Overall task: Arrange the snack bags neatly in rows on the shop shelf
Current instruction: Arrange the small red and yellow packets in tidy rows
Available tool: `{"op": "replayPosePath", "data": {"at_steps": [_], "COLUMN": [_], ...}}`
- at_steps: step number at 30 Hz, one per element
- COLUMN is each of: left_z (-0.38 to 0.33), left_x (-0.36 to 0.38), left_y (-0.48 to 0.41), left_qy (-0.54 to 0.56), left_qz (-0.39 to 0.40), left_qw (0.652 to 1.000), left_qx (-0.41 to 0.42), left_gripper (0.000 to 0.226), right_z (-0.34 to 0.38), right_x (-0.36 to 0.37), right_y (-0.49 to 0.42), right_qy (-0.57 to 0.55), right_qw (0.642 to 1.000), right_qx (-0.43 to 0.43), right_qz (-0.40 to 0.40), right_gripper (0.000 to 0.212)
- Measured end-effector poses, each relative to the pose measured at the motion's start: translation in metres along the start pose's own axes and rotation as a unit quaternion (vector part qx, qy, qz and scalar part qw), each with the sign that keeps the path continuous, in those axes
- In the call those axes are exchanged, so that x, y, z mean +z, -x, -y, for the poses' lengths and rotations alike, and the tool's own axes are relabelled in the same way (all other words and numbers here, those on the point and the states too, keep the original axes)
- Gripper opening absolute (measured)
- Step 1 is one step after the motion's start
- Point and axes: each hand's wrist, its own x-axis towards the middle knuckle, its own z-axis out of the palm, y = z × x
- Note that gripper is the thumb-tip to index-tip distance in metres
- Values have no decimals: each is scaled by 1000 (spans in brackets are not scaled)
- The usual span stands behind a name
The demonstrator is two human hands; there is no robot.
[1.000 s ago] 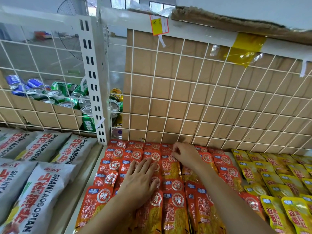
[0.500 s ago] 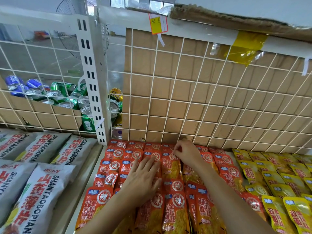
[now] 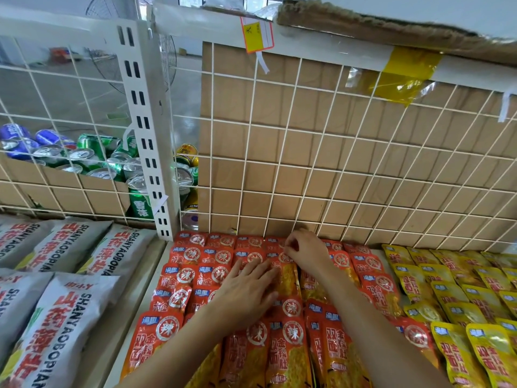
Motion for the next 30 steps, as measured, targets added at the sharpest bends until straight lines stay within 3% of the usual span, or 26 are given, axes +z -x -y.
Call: {"op": "replayPosePath", "data": {"at_steps": [8,30], "left_z": [-8,-8], "left_x": [-1,2], "left_y": [-8,-7], "left_qy": [-8,-1], "left_qz": [-3,-13], "left_qw": [999,1000], "left_qx": [39,28], "left_gripper": [54,53], "right_z": [-7,0], "right_x": [-8,-8], "right_y": [12,10], "right_qy": [13,111], "right_qw": [996,983], "right_qx": [-48,-68], "right_qz": [74,126], "right_gripper": [35,40]}}
